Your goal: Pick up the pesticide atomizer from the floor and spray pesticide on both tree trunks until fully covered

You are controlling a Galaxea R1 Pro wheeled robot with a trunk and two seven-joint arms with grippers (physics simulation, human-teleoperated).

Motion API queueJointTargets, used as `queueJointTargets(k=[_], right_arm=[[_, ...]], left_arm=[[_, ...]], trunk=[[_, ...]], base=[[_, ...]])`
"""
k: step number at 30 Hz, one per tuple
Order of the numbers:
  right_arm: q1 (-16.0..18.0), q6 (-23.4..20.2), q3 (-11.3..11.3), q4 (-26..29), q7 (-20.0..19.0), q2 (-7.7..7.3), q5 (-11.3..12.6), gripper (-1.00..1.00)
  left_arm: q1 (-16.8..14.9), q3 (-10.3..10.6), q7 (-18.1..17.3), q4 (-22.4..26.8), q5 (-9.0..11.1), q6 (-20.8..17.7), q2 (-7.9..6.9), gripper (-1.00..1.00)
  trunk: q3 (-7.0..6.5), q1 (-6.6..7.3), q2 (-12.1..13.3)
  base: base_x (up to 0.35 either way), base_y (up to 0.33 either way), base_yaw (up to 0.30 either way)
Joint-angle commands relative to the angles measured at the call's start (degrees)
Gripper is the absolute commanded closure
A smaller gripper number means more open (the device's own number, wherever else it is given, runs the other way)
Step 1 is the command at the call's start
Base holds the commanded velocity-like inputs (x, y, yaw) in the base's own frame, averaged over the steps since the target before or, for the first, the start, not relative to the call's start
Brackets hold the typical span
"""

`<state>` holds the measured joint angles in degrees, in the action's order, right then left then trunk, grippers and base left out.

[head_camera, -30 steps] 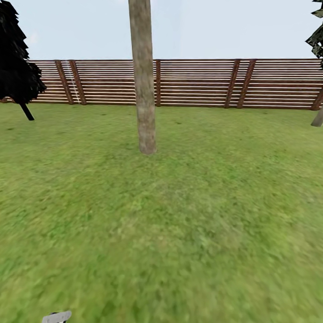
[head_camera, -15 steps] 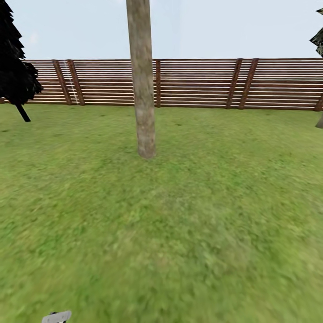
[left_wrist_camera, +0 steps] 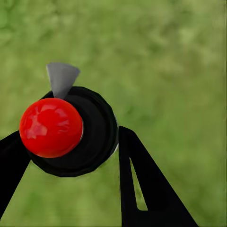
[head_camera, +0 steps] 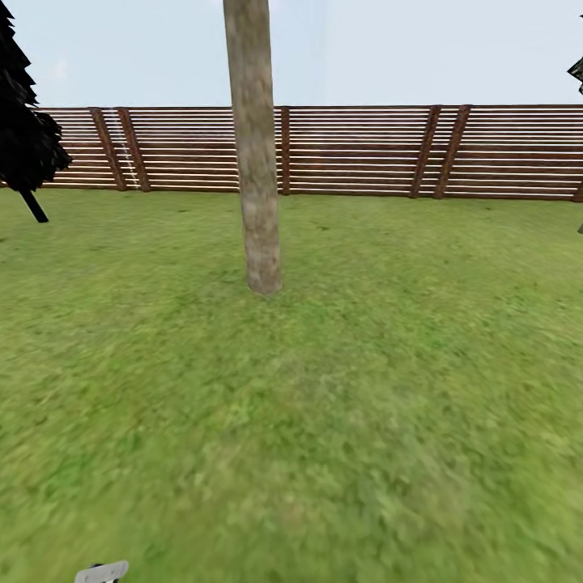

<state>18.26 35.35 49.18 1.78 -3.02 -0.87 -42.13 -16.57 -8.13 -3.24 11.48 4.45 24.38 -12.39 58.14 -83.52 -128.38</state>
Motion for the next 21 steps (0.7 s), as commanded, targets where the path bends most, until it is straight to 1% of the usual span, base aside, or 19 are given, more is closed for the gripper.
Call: queueJointTargets(k=[1,21], right_arm=[[0.02,0.15,0.48,-0.03,-0.32,-0.01,-0.15,-1.00],[0.02,0.15,0.48,-0.03,-0.32,-0.01,-0.15,-1.00]], left_arm=[[-0.03,-0.13,-0.33,-0.05,0.47,0.15,0.00,1.00],[0.02,0.01,-0.78,-0.05,0.38,0.15,0.18,1.00]], trunk=[[0.05,-0.03,-0.02],[0.05,-0.03,-0.02]], base=[[0.340,0.000,0.000],[0.340,0.000,0.000]])
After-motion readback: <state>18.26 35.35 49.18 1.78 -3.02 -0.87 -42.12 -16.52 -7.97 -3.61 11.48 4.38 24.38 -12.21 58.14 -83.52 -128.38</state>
